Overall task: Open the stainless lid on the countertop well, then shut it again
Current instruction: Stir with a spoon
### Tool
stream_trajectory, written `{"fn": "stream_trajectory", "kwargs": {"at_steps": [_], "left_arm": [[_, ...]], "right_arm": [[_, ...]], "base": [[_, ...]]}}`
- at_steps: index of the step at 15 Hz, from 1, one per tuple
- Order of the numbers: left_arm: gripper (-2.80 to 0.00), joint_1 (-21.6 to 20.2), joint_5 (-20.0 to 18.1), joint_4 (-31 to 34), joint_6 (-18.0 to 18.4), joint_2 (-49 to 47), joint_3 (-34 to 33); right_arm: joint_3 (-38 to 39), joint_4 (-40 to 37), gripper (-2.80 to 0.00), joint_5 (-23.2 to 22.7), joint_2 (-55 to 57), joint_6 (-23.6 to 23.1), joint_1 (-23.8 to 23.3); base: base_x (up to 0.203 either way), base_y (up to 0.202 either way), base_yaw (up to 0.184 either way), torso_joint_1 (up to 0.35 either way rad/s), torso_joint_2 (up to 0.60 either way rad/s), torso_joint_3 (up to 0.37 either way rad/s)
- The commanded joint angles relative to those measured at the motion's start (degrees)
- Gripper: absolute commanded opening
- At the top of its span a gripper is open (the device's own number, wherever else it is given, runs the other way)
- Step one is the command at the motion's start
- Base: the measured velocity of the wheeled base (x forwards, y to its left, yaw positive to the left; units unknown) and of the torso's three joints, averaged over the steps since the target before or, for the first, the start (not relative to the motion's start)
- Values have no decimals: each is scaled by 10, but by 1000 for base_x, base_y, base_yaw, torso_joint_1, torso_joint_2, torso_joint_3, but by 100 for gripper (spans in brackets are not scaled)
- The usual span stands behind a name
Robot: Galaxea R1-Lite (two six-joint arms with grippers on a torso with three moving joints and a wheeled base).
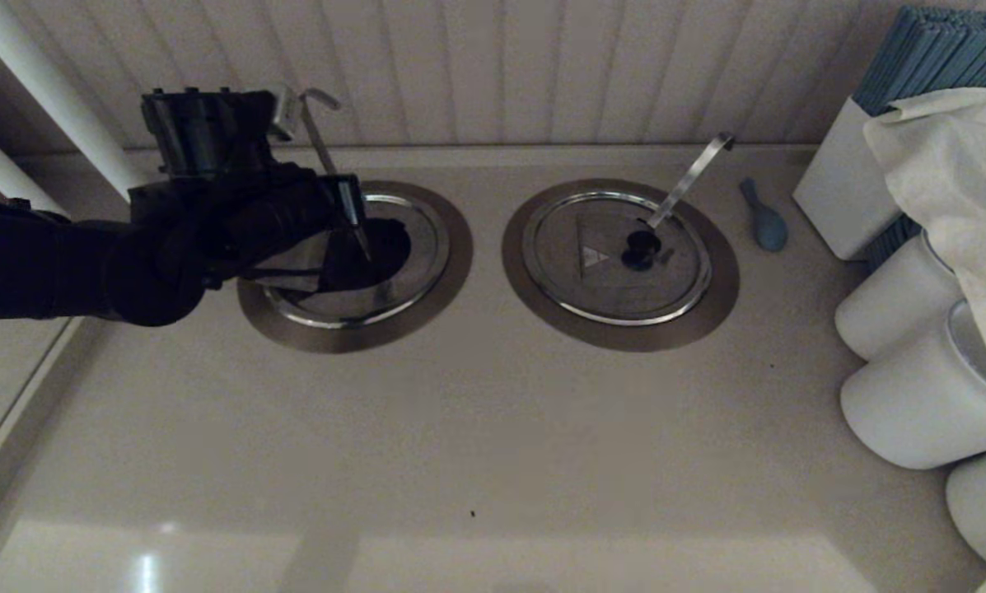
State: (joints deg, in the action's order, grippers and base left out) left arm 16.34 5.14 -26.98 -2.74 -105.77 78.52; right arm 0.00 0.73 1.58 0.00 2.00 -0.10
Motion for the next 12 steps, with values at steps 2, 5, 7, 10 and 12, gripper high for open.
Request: {"fn": "stream_trajectory", "kwargs": {"at_steps": [2,5,7,10,12], "left_arm": [[-280,-3,26,-6,77,-8,-10],[-280,-2,76,-14,106,-31,9],[-280,-1,84,-67,89,-55,30],[-280,5,108,-93,49,-77,59],[-280,21,96,-81,1,-65,59]], "right_arm": [[0,1,-280,0,1,0,0],[0,1,-280,0,1,0,0],[0,1,-280,0,0,0,0],[0,1,-280,0,0,0,0],[0,1,-280,0,1,0,0]], "base": [[0,0,0,0,0,0],[0,0,0,0,0,0],[0,0,0,0,0,0],[0,0,0,0,0,0],[0,0,0,0,0,0]]}}
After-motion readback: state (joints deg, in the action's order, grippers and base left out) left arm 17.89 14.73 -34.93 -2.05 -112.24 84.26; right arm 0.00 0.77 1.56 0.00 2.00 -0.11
